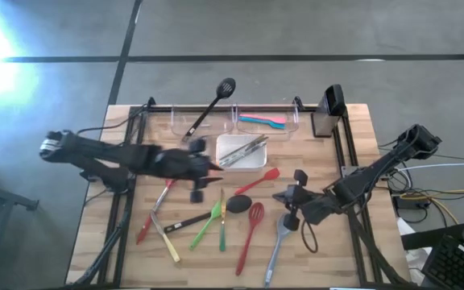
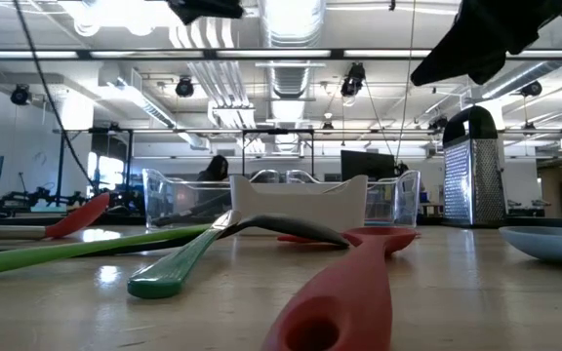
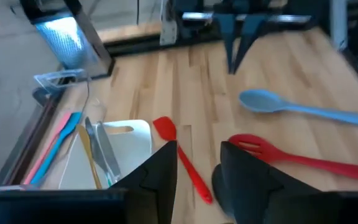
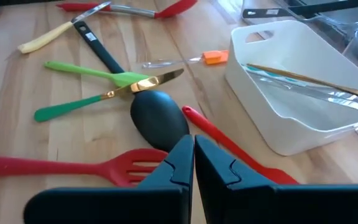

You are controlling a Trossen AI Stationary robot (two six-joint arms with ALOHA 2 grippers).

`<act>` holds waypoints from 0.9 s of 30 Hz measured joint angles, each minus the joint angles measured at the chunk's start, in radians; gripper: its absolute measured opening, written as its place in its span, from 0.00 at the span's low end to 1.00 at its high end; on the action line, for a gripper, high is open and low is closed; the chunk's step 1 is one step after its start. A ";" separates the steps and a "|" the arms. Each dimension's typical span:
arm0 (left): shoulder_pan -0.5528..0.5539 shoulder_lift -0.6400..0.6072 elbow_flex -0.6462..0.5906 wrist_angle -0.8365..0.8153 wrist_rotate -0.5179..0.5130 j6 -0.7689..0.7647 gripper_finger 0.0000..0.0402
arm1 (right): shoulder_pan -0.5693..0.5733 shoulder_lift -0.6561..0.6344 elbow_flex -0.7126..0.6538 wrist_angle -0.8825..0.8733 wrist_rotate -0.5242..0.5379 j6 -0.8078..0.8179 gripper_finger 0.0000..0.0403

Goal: Pick & Place Kitchen Items
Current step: Put the red spatula into the right transparent bin

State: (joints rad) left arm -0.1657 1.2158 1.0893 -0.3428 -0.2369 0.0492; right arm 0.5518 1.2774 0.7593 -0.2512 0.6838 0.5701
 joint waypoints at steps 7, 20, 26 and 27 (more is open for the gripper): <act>-0.052 -0.283 -0.302 0.157 -0.016 -0.166 0.32 | -0.028 0.000 0.029 0.004 0.029 -0.106 0.02; -0.052 -0.479 -0.661 0.594 -0.016 -0.233 0.31 | -0.284 0.001 0.148 -0.196 -0.186 -0.061 0.02; -0.052 -0.482 -0.716 0.628 -0.016 -0.221 0.31 | -0.350 0.001 0.161 -0.200 -0.339 -0.094 0.02; -0.052 -0.482 -0.718 0.627 -0.016 -0.215 0.31 | -0.354 0.001 0.166 -0.204 -0.359 -0.088 0.03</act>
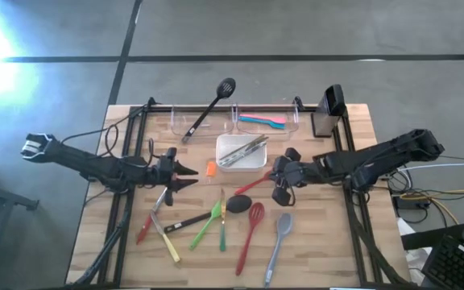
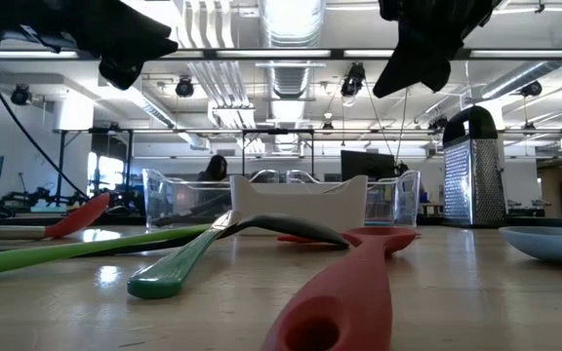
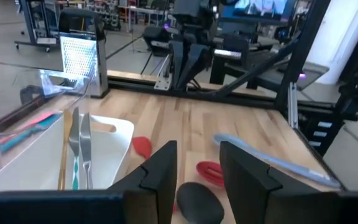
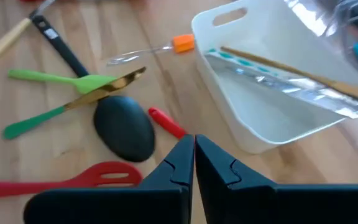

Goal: Pick & Place Kitchen Items
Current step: Put the red spatula into the right transparent bin

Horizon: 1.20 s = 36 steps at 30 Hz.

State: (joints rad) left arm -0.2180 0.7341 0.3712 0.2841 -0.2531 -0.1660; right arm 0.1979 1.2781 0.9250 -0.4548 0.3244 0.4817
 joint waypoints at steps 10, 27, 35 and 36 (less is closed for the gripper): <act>0.000 -0.002 0.002 0.001 0.000 0.014 0.31 | -0.016 -0.001 0.025 -0.033 0.023 0.015 0.24; -0.008 0.012 0.001 -0.069 0.088 -0.062 0.31 | 0.030 -0.001 0.047 0.060 -0.020 -0.062 0.46; -0.007 0.020 0.001 -0.077 0.068 -0.107 0.31 | 0.057 0.002 0.085 -0.043 0.055 -0.067 0.43; -0.007 0.020 0.001 -0.077 0.068 -0.107 0.31 | 0.046 0.002 0.084 -0.071 0.060 -0.039 0.43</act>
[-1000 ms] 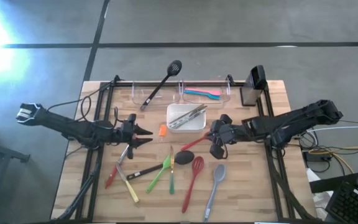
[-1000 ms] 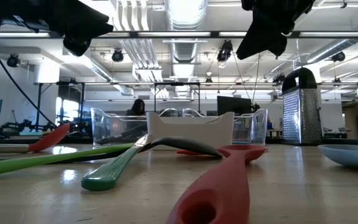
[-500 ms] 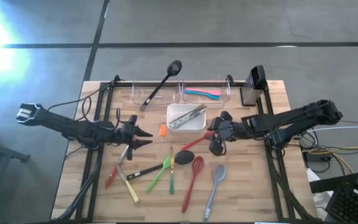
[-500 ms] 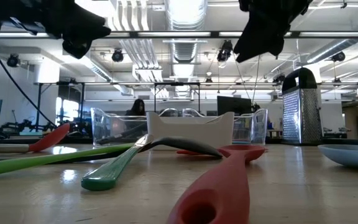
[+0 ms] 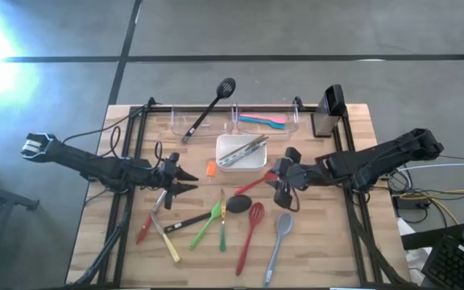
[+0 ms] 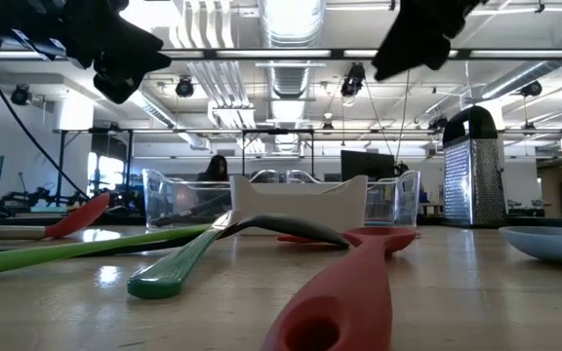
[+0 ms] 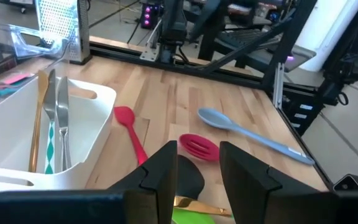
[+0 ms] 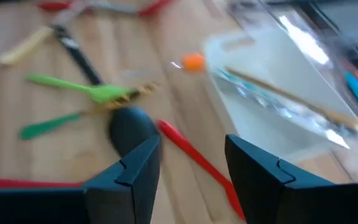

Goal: Pick & Place Kitchen Items
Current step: Put the red spatula into the right transparent bin

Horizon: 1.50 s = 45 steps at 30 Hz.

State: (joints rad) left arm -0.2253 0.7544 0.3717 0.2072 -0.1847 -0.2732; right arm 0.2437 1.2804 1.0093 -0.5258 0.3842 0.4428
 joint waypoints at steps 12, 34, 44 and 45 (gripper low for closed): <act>0.000 0.000 0.000 0.000 0.000 0.010 0.31 | -0.158 0.096 -0.013 -0.124 -0.158 -0.058 0.44; 0.001 0.000 0.000 -0.028 -0.001 0.088 0.31 | -0.268 0.309 -0.017 -0.130 -0.236 -0.254 0.54; 0.001 0.002 -0.002 -0.030 -0.018 0.088 0.31 | -0.342 0.338 -0.079 -0.033 -0.330 -0.282 0.58; 0.001 0.002 -0.003 -0.031 -0.018 0.088 0.31 | -0.344 0.338 -0.090 -0.014 -0.340 -0.281 0.59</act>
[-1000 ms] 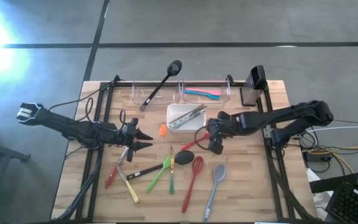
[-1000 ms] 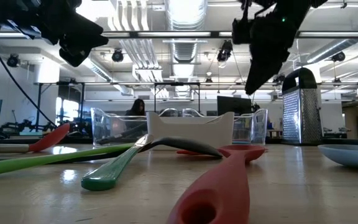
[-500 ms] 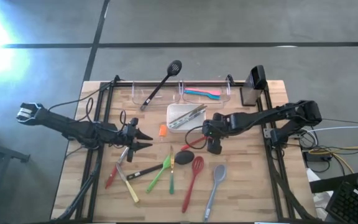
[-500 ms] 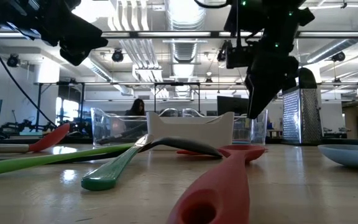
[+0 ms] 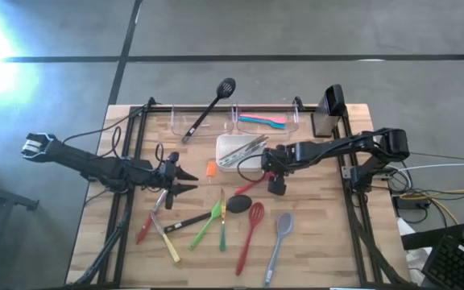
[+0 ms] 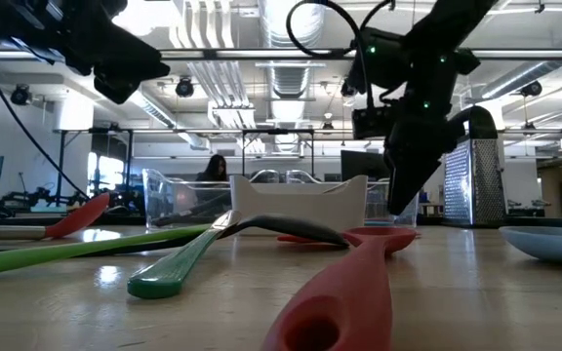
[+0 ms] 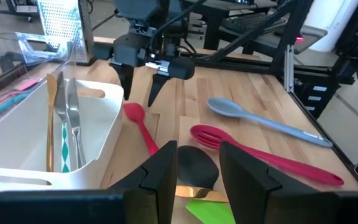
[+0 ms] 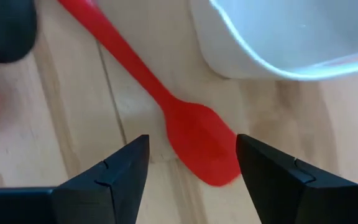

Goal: Pick & Place Kitchen Items
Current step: Put the red spatula into the right transparent bin

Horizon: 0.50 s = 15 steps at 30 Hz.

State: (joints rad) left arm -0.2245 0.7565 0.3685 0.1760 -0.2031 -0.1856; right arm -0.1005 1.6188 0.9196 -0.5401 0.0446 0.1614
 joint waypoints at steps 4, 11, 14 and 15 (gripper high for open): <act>0.000 0.002 -0.009 0.005 -0.001 0.000 0.31 | -0.010 -0.005 -0.034 0.038 0.000 0.004 0.61; 0.000 0.004 -0.012 0.027 -0.012 0.000 0.31 | -0.033 -0.008 -0.108 0.132 0.007 0.019 0.67; 0.000 0.004 -0.012 0.034 -0.011 0.000 0.31 | -0.050 -0.008 -0.142 0.197 0.006 0.033 0.70; 0.000 0.004 -0.012 0.034 -0.011 0.000 0.31 | -0.056 -0.008 -0.149 0.208 0.006 0.043 0.71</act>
State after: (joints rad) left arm -0.2241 0.7609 0.3565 0.2096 -0.2146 -0.1860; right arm -0.1565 1.6108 0.7705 -0.3323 0.0505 0.2039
